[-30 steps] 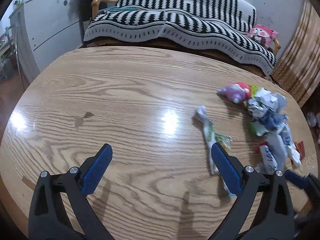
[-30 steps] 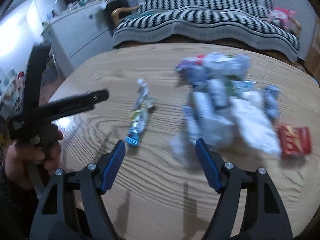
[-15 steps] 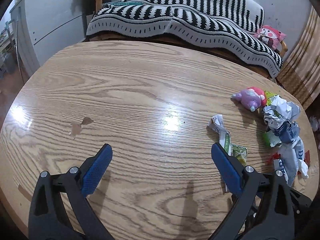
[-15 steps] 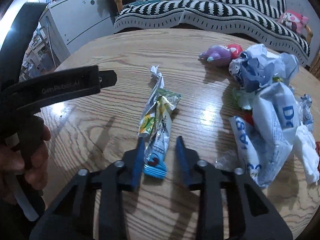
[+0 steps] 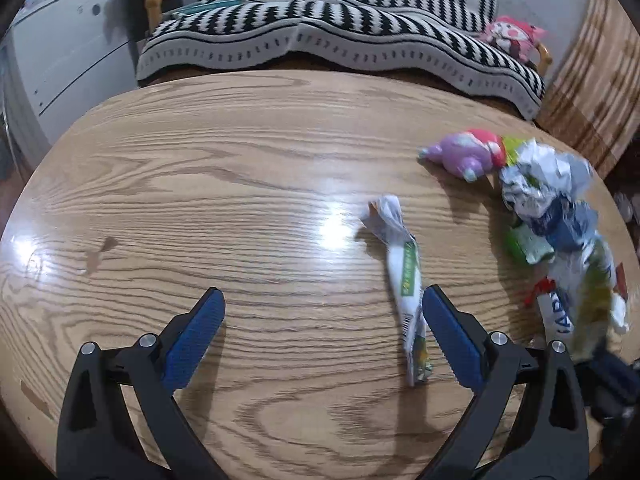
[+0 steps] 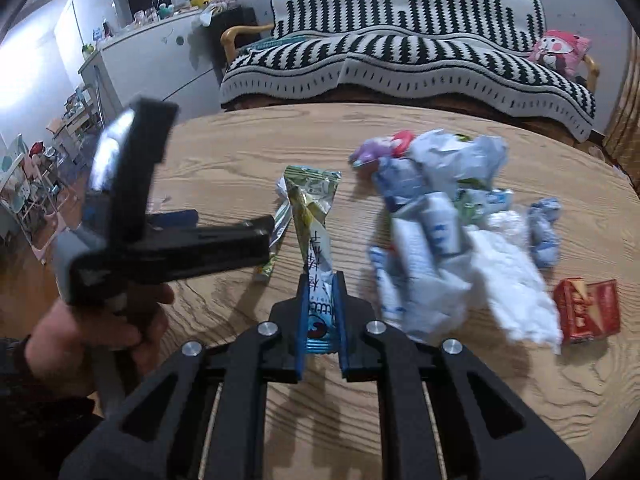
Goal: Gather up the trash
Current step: 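Grasp the white-green wrapper with the left tool while the right tool grasps the blue-yellow snack bag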
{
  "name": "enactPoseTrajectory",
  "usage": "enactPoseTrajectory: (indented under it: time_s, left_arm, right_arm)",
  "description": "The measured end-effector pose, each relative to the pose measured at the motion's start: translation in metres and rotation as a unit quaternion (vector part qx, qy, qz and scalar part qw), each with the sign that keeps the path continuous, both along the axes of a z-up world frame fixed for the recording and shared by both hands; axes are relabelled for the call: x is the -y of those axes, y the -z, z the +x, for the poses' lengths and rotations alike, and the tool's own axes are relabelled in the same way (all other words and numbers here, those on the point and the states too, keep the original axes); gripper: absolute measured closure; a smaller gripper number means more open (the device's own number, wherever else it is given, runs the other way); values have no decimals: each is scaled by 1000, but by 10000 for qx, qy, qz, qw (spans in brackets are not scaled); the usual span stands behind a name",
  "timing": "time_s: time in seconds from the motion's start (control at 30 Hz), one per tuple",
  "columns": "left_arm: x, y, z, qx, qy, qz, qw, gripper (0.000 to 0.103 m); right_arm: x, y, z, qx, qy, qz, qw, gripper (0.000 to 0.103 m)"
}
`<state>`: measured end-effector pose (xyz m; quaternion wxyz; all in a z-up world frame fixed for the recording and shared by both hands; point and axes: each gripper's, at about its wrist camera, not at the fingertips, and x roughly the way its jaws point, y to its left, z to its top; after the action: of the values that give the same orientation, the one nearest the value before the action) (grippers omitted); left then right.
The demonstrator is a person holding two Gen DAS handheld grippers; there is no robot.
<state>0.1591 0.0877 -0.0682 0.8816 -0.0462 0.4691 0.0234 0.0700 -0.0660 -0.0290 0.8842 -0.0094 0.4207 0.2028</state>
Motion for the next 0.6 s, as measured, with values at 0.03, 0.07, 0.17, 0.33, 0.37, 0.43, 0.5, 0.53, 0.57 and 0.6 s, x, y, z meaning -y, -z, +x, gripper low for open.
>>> enactPoseTrajectory:
  time_s: [0.03, 0.07, 0.17, 0.33, 0.37, 0.43, 0.5, 0.53, 0.57, 0.6]
  left_arm:
    - [6, 3, 1, -28, 40, 41, 10000, 7]
    - [12, 6, 1, -55, 93, 62, 9999, 7]
    - [26, 10, 2, -89, 159, 236, 9996, 10]
    - [46, 5, -2, 37, 315, 446, 9985, 68]
    - [49, 4, -2, 23, 316, 483, 9983, 78]
    - [56, 2, -4, -30, 305, 561, 9980, 92]
    - [64, -4, -6, 19, 272, 528, 9982, 93]
    - [68, -8, -8, 59, 254, 522, 9983, 93]
    - [72, -13, -10, 107, 250, 498, 9984, 93]
    - [80, -21, -13, 184, 269, 430, 9985, 93]
  right_arm:
    - [5, -1, -2, 10, 23, -6, 10000, 91]
    - [12, -2, -5, 9, 49, -13, 10000, 91]
    - [26, -5, -11, 4, 109, -22, 9999, 91]
    - [52, -12, -21, 51, 241, -35, 9997, 91]
    - [58, -13, -24, 66, 284, -37, 9996, 91]
    - [72, -15, -29, 83, 411, -36, 9991, 91]
    - [90, -18, -34, 105, 574, -28, 9983, 91]
    - [101, -20, -38, 119, 655, -25, 9978, 91]
    - [107, -21, -41, 134, 727, -22, 9973, 91]
    - [122, -23, -45, 153, 853, -13, 9962, 91]
